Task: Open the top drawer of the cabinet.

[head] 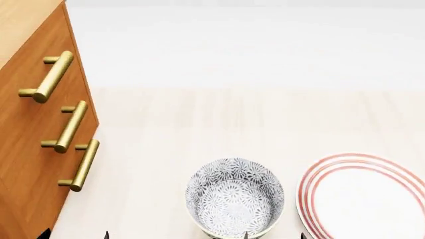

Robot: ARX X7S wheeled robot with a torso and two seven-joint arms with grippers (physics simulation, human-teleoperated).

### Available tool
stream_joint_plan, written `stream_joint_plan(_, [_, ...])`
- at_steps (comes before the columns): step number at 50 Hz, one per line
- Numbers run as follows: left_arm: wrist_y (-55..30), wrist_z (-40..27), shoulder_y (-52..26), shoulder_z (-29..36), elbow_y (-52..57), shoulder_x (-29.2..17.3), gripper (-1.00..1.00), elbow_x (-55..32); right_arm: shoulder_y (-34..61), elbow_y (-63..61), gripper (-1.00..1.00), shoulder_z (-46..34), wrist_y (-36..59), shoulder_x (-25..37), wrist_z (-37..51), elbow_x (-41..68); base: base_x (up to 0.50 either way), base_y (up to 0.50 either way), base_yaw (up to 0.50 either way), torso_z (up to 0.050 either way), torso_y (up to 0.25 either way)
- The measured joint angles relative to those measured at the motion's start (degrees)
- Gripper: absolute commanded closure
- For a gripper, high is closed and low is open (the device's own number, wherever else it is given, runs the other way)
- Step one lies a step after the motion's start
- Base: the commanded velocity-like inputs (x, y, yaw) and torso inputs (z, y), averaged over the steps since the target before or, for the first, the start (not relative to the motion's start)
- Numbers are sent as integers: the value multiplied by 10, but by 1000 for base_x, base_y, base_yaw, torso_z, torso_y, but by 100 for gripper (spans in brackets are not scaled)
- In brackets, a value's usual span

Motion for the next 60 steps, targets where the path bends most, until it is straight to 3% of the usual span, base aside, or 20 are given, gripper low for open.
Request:
stream_joint_plan(9, [-10, -12, -7, 3, -1, -4, -100, 9, 0, 0, -100, -3, 0, 3, 3, 3, 0, 0, 0, 0, 0])
stream_joint_plan(18, [-79, -31, -43, 33, 0, -26, -100, 69, 1, 1, -100, -4, 2, 4, 6, 8, 0, 0, 0, 0, 0])
stream_joint_plan(35, [-219, -23, -138, 139, 1, -70, -100, 222, 5, 5, -100, -5, 5, 6, 12, 18, 0, 0, 0, 0, 0])
stream_joint_plan(60, [-325, 15, -249, 318, -35, -115, -100, 452, 7, 12, -100, -10, 5, 11, 16, 32, 0, 0, 0, 0, 0])
